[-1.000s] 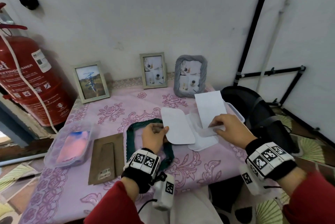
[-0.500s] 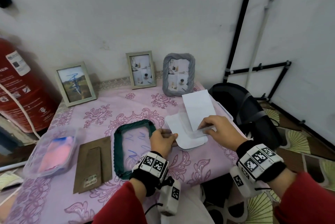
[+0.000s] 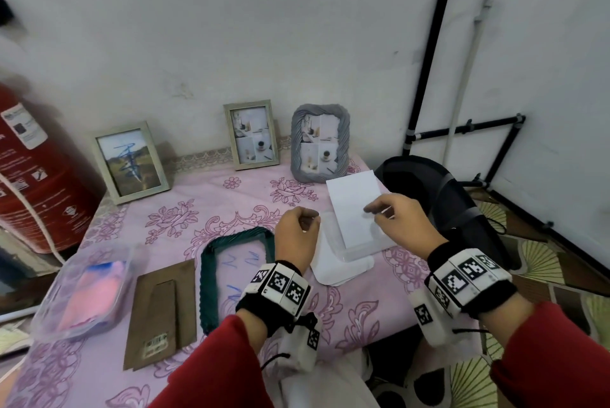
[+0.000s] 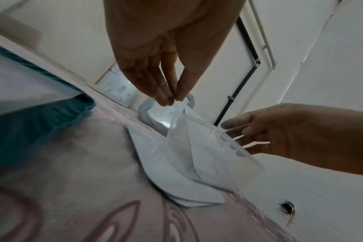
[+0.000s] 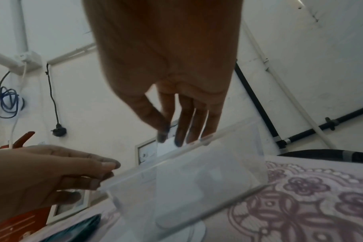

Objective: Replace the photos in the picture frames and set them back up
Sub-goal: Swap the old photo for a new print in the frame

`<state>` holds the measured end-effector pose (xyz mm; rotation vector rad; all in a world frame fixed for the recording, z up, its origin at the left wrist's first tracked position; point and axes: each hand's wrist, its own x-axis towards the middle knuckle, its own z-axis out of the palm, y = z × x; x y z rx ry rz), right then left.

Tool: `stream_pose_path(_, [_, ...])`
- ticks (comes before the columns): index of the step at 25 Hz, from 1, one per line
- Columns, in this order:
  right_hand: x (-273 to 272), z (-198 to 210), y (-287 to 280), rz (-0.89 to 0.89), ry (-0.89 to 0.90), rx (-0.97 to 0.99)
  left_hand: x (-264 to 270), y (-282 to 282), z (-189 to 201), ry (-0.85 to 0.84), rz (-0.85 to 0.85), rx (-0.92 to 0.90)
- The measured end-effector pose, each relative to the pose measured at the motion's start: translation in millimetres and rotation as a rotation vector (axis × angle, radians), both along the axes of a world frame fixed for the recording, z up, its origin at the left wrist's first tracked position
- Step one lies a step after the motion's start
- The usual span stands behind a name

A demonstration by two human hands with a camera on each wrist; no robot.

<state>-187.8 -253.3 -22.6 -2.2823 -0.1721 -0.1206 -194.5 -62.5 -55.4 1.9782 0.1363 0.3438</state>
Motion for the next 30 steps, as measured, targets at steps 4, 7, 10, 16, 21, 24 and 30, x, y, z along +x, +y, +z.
stream_pose_path(4, [18.8, -6.8, -4.1, -0.131, 0.062, -0.205, 21.5, -12.2, 7.1, 0.021, -0.020, 0.126])
stream_pose_path(7, [25.7, -13.1, -2.7, -0.145, 0.138, -0.180, 36.1, -18.4, 11.7, 0.158, -0.014, 0.216])
stream_pose_path(10, [29.9, -16.2, -2.4, -0.176, 0.109, -0.154, 42.6, -23.0, 14.3, 0.171, 0.002, 0.153])
stream_pose_path(16, [30.0, -15.1, -9.1, -0.253, -0.009, 0.115, 42.0, -22.5, 13.7, 0.095, -0.023, -0.069])
stream_pose_path(21, [27.8, -10.9, -13.1, -0.209, -0.033, 0.188, 39.5, -20.4, 12.6, 0.074, -0.057, -0.133])
stream_pose_path(24, [24.5, -7.6, -16.5, -0.210, -0.059, 0.251, 36.5, -18.4, 15.1, 0.089, -0.044, -0.106])
stream_pose_path(30, [19.5, -4.5, -18.7, -0.236, -0.109, 0.236, 30.2, -17.3, 17.3, 0.090, -0.064, -0.085])
